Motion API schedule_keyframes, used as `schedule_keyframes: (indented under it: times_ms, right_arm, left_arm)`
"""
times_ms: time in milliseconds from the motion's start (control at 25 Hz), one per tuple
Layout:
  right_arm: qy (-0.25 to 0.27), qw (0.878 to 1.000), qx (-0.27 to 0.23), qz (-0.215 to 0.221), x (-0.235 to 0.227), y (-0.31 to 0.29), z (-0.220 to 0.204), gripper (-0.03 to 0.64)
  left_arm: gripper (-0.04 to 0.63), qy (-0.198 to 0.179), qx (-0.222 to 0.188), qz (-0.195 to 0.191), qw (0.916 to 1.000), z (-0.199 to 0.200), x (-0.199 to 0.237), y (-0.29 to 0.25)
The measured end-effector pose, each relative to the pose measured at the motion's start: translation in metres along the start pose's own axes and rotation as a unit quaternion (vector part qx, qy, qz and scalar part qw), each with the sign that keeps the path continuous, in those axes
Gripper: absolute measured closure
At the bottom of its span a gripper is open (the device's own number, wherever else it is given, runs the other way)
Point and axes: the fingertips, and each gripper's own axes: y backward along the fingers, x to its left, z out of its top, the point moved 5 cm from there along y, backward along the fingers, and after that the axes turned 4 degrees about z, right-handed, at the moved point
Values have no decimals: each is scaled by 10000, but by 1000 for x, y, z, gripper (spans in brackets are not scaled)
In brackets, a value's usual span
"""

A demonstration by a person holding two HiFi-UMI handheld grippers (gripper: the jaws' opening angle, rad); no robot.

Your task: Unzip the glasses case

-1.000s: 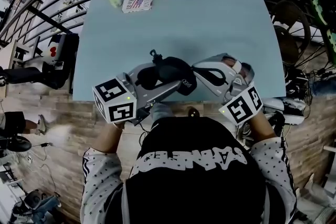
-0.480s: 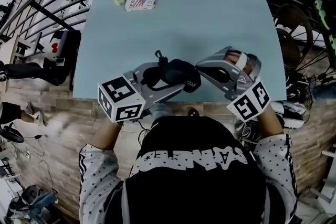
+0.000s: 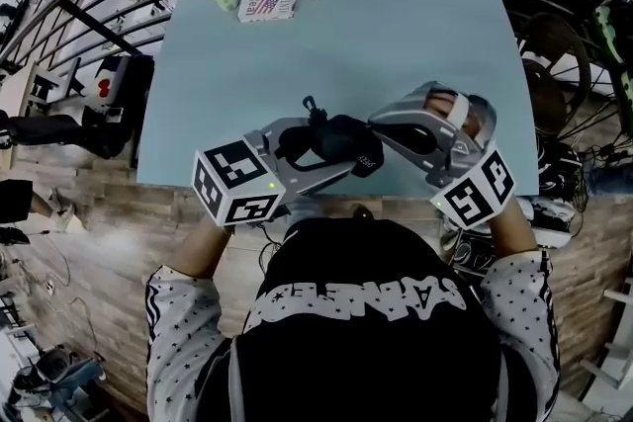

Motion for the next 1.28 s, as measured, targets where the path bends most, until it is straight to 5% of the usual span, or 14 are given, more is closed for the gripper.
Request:
schedule_keyframes:
  times_ms: [720,1280]
  right_arm:
    - [798,9950,-144,589,-18,-9,16,609]
    - [1522,9806,141,1229,-1,-23,15,608]
  left_arm:
    - [595,-521,608,-23,9968,-8,-2,-14]
    - [595,-1439,1536,334,9770,-27,6,-31]
